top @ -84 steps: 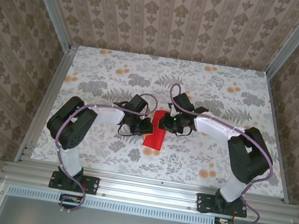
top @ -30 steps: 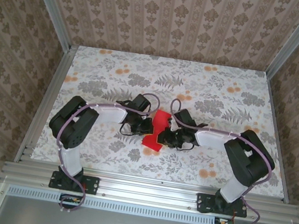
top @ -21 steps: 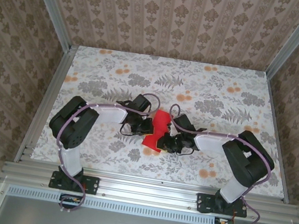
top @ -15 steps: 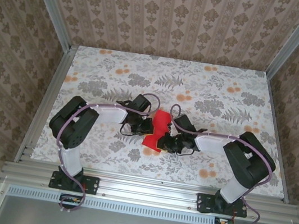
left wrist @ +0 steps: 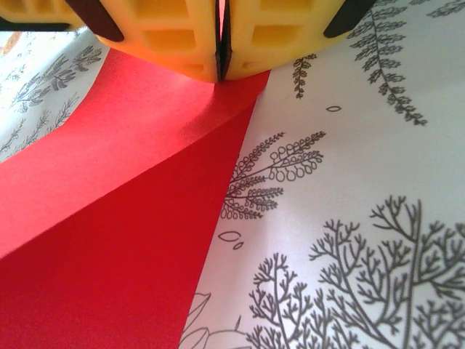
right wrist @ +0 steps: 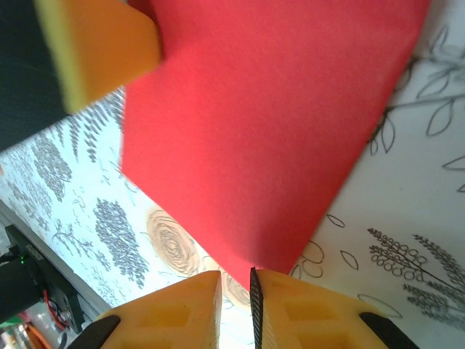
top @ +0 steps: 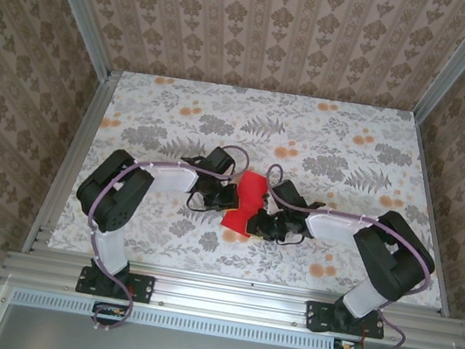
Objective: Fold a paper plane with a square sheet of paper (pick it up from the middle)
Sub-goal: Fold the square sheet of paper in half at the center of the table.
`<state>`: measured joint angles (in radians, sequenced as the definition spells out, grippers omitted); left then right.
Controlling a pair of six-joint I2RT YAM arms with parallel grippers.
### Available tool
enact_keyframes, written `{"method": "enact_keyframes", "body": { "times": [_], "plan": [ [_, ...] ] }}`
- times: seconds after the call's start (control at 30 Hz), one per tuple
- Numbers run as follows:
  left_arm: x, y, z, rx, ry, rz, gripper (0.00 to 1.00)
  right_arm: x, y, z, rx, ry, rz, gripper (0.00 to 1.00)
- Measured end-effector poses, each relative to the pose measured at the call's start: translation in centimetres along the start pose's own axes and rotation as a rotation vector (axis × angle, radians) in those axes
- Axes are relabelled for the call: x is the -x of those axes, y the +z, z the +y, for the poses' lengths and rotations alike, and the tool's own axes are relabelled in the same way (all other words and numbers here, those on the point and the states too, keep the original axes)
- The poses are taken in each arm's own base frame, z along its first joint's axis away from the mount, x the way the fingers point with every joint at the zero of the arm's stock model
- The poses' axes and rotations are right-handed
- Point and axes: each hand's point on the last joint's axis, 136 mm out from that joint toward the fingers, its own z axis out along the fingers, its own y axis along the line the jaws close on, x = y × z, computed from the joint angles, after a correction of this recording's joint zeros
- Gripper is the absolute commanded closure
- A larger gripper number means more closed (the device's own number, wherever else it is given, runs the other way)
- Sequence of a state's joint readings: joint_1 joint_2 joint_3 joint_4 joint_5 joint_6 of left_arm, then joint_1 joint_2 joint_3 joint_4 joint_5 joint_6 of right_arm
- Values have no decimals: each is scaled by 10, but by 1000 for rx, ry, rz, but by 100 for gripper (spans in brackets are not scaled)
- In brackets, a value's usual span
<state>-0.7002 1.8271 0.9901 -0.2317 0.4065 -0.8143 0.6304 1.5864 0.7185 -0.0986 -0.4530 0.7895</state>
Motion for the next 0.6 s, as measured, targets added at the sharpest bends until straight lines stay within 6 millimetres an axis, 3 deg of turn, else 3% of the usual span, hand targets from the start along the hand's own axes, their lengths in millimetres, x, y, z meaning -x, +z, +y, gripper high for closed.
{"method": "enact_keyframes", "body": {
  "times": [0.17,0.3,0.4,0.6],
  "plan": [
    [0,0,0,0,0,0,89,54,-21,25,23,-24,-139,80],
    [0,0,0,1,1,0,88,88,-21,27,14,-18,-187,81],
    [0,0,0,1,0,0,89,102,-12,17,-13,-3,-185,81],
    [0,0,0,2,0,1,89,110,2,-5,-57,23,-158,81]
  ]
}}
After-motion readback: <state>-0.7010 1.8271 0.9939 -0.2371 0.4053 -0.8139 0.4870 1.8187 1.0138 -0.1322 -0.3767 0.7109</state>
